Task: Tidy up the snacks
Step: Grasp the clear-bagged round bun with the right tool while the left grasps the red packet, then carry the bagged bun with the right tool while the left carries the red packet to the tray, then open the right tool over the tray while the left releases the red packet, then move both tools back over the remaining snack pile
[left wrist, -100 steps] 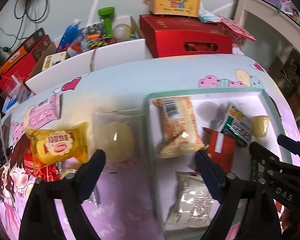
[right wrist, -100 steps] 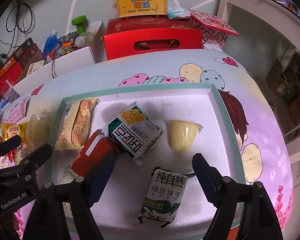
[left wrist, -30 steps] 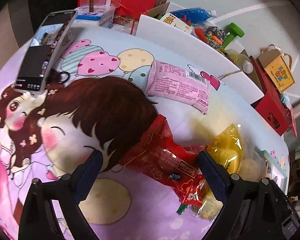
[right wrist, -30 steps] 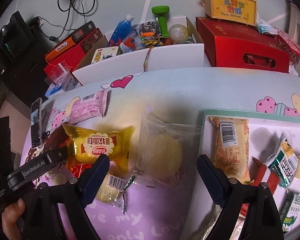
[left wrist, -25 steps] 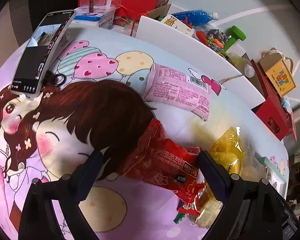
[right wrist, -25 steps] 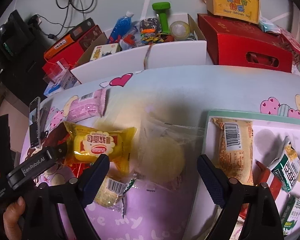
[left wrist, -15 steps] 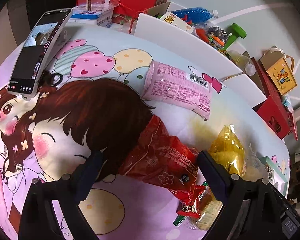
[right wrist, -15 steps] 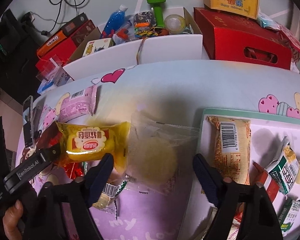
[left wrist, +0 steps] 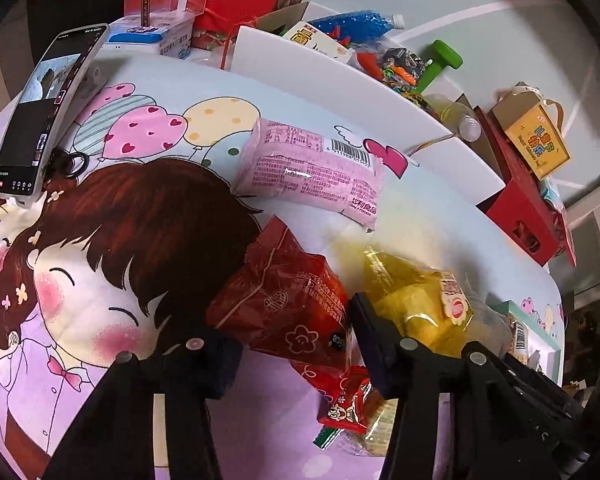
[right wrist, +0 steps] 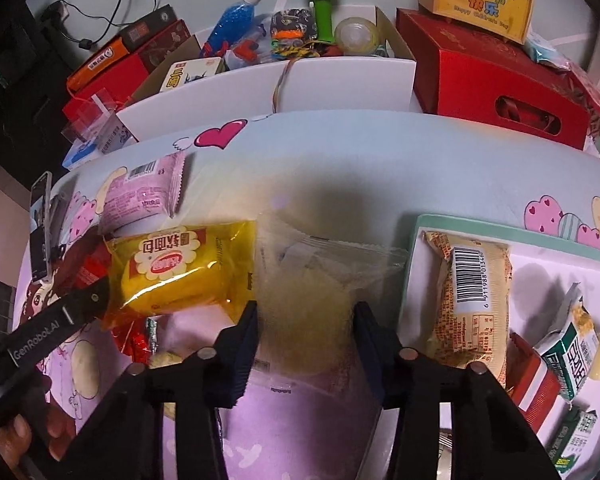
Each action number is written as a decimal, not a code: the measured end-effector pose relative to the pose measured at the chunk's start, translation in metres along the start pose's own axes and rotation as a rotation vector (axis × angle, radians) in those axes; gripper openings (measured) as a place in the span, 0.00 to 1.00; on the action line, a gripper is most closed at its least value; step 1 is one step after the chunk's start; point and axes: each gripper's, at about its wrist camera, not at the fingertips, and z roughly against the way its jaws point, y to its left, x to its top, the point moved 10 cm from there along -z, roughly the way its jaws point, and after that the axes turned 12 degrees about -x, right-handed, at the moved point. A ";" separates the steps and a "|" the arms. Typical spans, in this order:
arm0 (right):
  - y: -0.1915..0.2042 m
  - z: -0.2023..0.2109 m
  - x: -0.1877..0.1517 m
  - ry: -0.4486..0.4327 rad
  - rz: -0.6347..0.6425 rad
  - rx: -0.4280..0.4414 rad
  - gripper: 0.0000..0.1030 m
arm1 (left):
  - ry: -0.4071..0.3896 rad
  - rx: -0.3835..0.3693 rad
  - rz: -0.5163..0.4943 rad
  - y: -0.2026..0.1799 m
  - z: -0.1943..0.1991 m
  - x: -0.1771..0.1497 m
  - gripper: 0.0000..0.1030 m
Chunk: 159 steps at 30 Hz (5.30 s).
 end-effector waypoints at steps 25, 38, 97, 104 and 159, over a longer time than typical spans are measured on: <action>-0.024 0.076 -0.026 -0.114 -0.079 -0.031 0.44 | -0.074 -0.040 0.018 -0.007 0.064 -0.008 0.43; -0.039 0.097 -0.063 -0.119 -0.106 -0.045 0.44 | -0.037 -0.057 -0.081 -0.048 0.074 -0.041 0.43; -0.290 0.073 -0.108 -0.007 -0.515 -0.314 0.44 | 0.243 -0.206 -0.487 -0.231 -0.039 -0.148 0.43; -0.290 0.072 -0.107 -0.010 -0.511 -0.308 0.45 | 0.280 -0.275 -0.474 -0.242 -0.048 -0.162 0.46; -0.245 0.067 -0.089 -0.033 -0.333 -0.319 1.00 | 0.094 0.057 -0.486 -0.197 -0.015 -0.112 0.97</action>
